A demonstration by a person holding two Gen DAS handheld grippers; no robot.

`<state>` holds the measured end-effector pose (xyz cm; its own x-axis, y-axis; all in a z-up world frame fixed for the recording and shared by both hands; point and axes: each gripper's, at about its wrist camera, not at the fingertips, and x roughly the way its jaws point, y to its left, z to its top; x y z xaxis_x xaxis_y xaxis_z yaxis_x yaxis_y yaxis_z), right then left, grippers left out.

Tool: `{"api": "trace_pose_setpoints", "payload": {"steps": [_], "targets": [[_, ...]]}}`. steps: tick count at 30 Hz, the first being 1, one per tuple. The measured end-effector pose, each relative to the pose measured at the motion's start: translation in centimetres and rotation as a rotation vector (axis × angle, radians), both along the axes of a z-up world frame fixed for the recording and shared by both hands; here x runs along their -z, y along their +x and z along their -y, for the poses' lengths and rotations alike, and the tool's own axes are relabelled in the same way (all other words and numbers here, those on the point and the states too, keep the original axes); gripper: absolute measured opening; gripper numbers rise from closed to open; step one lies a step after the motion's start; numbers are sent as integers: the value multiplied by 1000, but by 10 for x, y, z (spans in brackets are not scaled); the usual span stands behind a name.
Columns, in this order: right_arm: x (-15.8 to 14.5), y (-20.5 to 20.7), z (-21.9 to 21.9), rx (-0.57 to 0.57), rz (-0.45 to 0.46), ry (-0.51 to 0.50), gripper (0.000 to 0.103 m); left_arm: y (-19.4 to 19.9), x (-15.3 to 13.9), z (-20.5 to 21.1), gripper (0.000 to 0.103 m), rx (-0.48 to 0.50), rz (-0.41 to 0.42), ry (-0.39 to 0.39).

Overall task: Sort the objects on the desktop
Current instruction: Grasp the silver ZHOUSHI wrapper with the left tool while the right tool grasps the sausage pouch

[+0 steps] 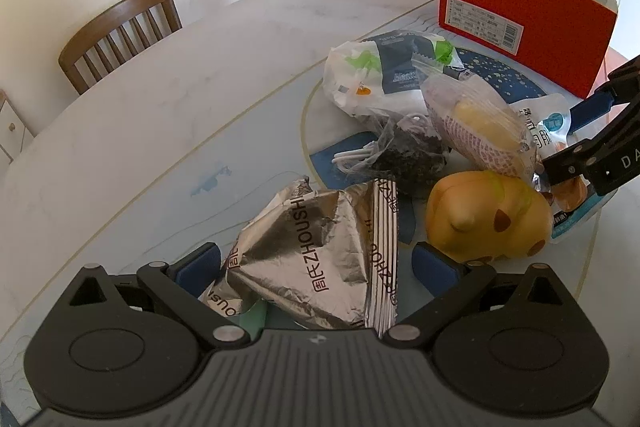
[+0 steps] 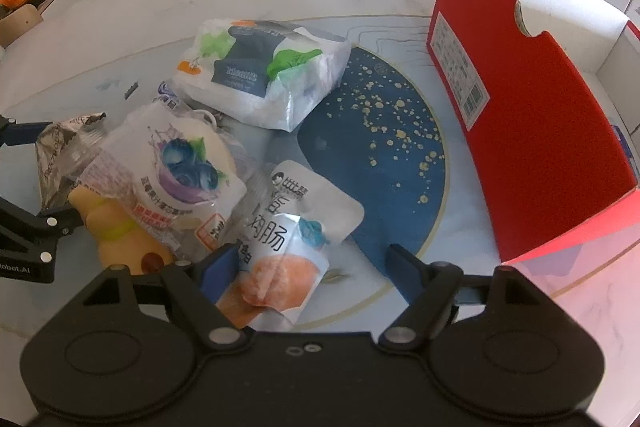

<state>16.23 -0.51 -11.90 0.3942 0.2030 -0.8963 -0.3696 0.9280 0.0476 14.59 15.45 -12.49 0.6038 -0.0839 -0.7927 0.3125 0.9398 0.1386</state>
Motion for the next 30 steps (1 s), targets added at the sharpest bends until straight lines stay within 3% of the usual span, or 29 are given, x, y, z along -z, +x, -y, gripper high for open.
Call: {"api": "trace_pose_setpoints", "payload": {"steps": [4, 12, 16, 30], "targets": [[-3, 1, 0, -4, 3, 5, 69, 0, 0, 0, 101, -5, -1, -4], [-4, 3, 1, -3, 5, 13, 58, 0, -1, 1, 90, -15, -6, 10], [-7, 5, 5, 9, 2, 25, 44, -2, -4, 0, 89, -24, -5, 6], [-16, 0, 22, 39, 26, 47, 39, -5, -17, 2, 70, -59, 16, -16]]}}
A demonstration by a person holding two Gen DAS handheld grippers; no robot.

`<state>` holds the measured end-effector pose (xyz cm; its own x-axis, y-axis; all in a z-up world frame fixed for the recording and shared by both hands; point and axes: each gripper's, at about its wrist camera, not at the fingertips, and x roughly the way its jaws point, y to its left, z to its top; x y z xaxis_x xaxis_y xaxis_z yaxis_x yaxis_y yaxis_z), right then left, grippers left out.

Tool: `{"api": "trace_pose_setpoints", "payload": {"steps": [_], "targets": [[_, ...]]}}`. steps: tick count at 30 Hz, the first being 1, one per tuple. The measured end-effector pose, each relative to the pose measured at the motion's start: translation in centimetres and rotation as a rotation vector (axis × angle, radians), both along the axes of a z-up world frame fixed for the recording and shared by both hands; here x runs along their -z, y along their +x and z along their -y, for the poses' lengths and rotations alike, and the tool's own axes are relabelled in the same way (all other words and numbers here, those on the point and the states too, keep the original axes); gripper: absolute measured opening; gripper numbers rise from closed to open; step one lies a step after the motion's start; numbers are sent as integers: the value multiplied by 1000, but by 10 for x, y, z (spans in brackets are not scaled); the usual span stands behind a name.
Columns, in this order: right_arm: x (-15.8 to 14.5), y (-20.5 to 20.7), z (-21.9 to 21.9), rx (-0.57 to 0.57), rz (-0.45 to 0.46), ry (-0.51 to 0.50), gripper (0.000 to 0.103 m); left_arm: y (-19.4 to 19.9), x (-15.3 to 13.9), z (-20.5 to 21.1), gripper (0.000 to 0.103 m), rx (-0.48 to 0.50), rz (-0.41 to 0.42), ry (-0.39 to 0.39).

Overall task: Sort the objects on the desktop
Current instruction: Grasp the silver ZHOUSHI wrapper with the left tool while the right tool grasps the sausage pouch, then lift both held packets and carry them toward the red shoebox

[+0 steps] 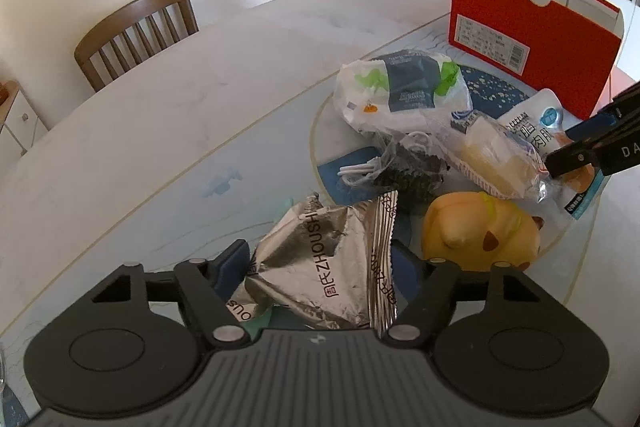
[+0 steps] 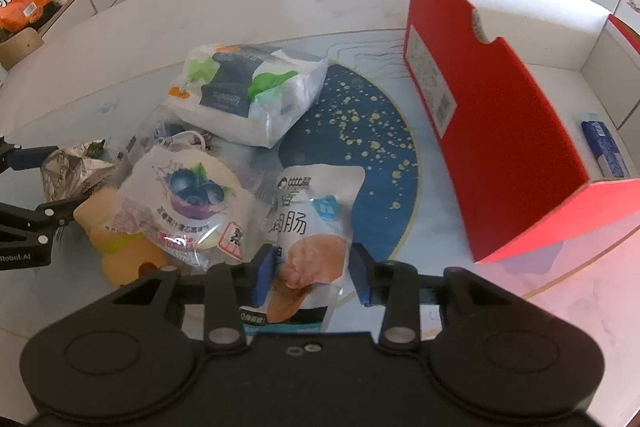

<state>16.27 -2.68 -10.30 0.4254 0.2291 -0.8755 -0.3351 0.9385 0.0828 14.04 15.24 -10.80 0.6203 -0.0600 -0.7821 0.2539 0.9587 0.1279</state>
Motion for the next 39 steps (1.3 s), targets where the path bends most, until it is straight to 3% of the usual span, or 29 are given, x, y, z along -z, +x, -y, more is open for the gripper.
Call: {"api": "trace_pose_setpoints", "payload": {"steps": [8, 21, 22, 23, 39], "targets": [[-13, -7, 13, 10, 21, 19, 39, -5, -4, -2, 57, -39, 17, -8], [-31, -17, 23, 13, 44, 68, 36, -13, -12, -4, 54, -84, 0, -27], [-33, -18, 24, 12, 45, 73, 33, -13, -13, -5, 54, -86, -1, -30], [-34, -18, 25, 10, 40, 80, 18, -14, -14, -5, 54, -90, -1, -32], [-61, -27, 51, 27, 78, 141, 18, -33, -47, 1, 54, -117, 23, -67]]}}
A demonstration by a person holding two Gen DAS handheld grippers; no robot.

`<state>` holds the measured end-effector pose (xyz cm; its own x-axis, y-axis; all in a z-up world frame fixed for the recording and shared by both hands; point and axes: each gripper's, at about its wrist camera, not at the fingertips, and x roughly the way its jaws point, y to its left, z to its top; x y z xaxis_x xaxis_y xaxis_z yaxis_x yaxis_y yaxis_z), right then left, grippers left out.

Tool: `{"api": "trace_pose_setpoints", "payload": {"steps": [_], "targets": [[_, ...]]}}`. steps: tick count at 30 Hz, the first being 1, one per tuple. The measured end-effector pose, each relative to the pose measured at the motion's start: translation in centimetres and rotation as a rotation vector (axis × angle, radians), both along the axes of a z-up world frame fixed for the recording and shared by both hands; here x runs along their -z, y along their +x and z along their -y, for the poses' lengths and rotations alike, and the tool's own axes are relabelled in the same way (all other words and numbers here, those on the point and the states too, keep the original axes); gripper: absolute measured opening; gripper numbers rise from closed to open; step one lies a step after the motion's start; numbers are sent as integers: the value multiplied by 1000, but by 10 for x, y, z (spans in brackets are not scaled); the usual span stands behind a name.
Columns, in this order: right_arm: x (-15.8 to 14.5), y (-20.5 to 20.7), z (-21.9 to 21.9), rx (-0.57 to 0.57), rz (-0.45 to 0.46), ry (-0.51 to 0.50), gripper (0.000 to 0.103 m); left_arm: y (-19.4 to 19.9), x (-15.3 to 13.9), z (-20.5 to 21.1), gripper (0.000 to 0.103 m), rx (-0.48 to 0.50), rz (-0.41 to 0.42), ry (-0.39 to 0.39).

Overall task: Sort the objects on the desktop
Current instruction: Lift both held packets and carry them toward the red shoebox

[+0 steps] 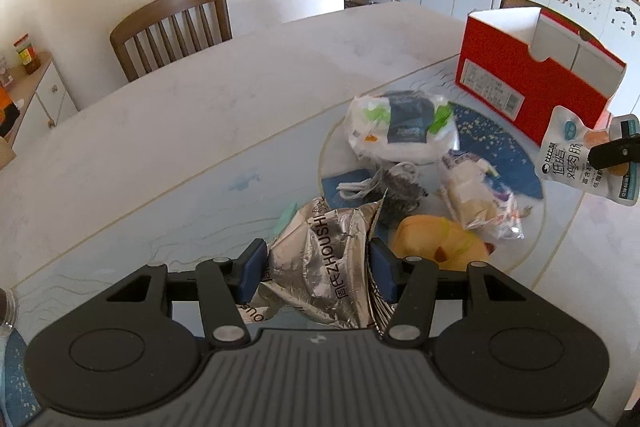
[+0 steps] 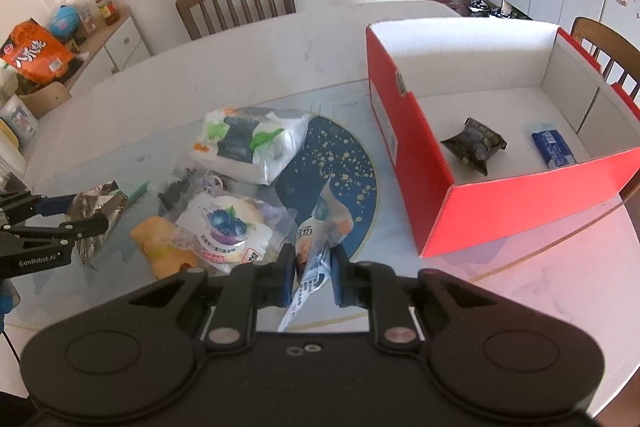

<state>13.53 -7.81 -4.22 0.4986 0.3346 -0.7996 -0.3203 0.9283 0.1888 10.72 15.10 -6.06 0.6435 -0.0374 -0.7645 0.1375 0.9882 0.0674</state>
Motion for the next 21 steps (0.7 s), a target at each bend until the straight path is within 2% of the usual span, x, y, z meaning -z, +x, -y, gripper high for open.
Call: {"api": "trace_pose_setpoints", "payload": {"steps": [12, 21], "targets": [[-31, -4, 26, 0, 44, 64, 18, -6, -30, 21, 54, 5, 19, -12], [-49, -1, 52, 10, 62, 96, 18, -2, -54, 57, 54, 45, 40, -29]]}}
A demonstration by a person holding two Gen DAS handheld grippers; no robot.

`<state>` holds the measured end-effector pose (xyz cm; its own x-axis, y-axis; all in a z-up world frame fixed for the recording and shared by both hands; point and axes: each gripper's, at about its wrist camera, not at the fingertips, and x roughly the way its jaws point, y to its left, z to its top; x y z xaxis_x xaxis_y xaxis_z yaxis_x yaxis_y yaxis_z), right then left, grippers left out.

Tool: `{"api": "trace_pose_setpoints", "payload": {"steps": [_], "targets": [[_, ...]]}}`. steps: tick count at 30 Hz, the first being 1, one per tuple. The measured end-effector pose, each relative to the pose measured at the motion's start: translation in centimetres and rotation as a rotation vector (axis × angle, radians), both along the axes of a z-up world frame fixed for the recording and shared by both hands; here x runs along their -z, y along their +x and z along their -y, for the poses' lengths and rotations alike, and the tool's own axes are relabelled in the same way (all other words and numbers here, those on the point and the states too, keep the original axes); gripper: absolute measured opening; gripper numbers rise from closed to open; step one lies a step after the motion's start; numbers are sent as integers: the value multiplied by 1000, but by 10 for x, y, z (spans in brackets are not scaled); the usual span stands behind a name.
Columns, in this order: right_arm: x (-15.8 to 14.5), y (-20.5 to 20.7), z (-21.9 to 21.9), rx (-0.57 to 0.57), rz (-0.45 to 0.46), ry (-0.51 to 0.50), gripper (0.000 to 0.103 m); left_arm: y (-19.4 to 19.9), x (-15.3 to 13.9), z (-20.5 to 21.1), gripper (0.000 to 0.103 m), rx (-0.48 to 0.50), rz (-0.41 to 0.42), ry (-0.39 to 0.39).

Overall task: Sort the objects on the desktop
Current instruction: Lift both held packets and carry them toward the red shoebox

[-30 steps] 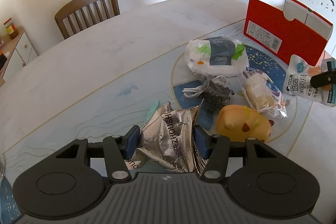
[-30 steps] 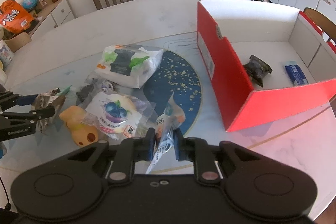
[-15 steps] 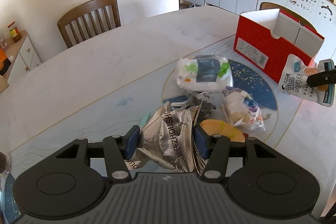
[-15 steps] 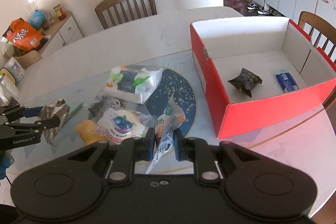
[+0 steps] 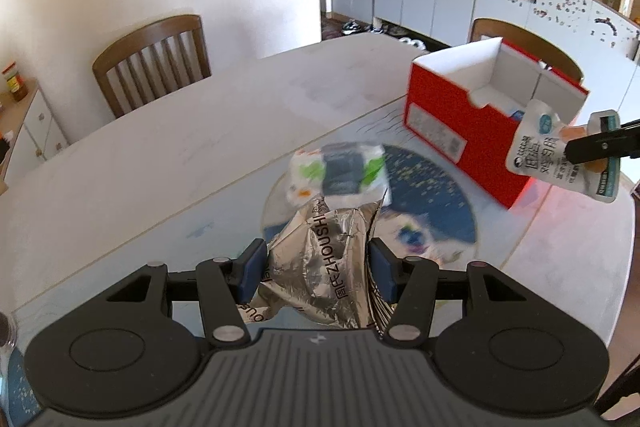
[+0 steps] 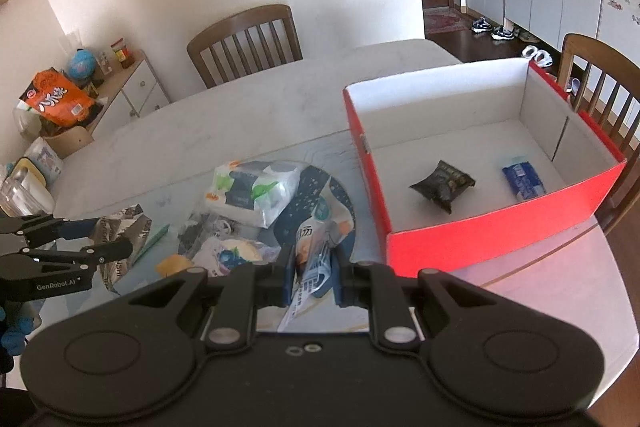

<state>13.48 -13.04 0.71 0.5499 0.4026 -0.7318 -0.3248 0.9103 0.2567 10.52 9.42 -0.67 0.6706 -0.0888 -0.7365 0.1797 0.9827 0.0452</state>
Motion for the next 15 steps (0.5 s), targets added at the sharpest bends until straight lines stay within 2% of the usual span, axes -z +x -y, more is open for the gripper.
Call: {"api": "trace_pose_setpoints", "payload": {"steps": [15], "targets": [[-16, 23, 57, 32, 31, 35, 18, 24, -19, 76, 54, 89, 30, -10]]}}
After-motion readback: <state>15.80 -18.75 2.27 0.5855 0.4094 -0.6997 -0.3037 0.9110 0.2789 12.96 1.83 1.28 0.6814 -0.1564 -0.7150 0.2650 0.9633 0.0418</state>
